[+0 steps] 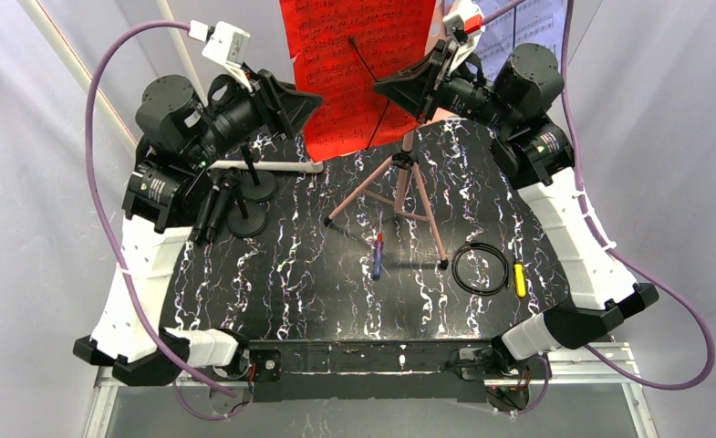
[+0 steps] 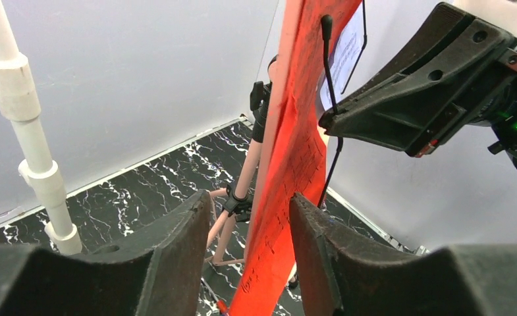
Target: Pack up the instrument practice props
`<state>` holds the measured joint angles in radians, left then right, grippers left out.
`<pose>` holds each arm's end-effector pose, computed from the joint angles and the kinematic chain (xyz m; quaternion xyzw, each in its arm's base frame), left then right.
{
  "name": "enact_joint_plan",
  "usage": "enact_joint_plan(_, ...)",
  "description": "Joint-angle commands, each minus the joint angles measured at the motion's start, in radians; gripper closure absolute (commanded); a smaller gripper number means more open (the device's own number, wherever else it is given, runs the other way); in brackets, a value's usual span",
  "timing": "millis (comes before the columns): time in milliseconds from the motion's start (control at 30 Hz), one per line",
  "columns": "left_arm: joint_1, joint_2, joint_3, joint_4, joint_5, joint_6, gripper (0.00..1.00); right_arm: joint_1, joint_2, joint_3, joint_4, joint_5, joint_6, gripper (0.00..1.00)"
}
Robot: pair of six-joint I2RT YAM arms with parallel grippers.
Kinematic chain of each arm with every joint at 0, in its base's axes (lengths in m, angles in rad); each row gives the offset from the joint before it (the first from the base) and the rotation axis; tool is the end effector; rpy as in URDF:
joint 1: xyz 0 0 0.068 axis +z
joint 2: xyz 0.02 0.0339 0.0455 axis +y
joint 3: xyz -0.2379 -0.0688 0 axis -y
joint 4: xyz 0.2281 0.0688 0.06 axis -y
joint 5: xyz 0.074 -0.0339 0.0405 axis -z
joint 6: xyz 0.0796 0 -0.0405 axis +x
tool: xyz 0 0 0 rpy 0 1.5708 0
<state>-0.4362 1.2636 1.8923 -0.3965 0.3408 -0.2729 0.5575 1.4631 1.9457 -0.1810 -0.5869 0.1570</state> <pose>0.2084 -0.1265 0.5572 0.1824 0.5986 -0.3670 0.6883 0.2334 0.1975 0.5507 -0.3412 0.5098 0.4302 0.6622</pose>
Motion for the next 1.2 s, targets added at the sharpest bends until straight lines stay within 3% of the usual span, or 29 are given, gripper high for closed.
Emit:
enact_joint_plan(0, -0.006, 0.039, 0.058, 0.013, 0.042, -0.009, 0.59, 0.008, -0.020, 0.010, 0.071, -0.034, 0.019, 0.99)
enact_joint_plan(233, -0.007, -0.001, 0.052, -0.002, 0.008, 0.018, 0.93, 0.007, -0.028, 0.000, 0.068, -0.010, 0.010, 0.99)
enact_joint_plan(367, -0.006, -0.059, 0.008, -0.020, -0.061, 0.040, 1.00, 0.007, -0.037, -0.012, 0.067, 0.009, 0.004, 0.99)
enact_joint_plan(567, -0.006, -0.115, -0.052, -0.041, -0.134, 0.060, 1.00, 0.008, -0.044, -0.020, 0.060, 0.034, -0.004, 0.99)
enact_joint_plan(1000, -0.006, -0.080, -0.016, -0.013, -0.068, 0.030, 0.78, 0.008, -0.031, -0.006, 0.031, 0.046, -0.023, 0.99)
enact_joint_plan(1167, -0.006, -0.075, -0.012, -0.004, -0.054, 0.023, 0.76, 0.007, -0.029, -0.009, 0.032, 0.043, -0.022, 0.99)
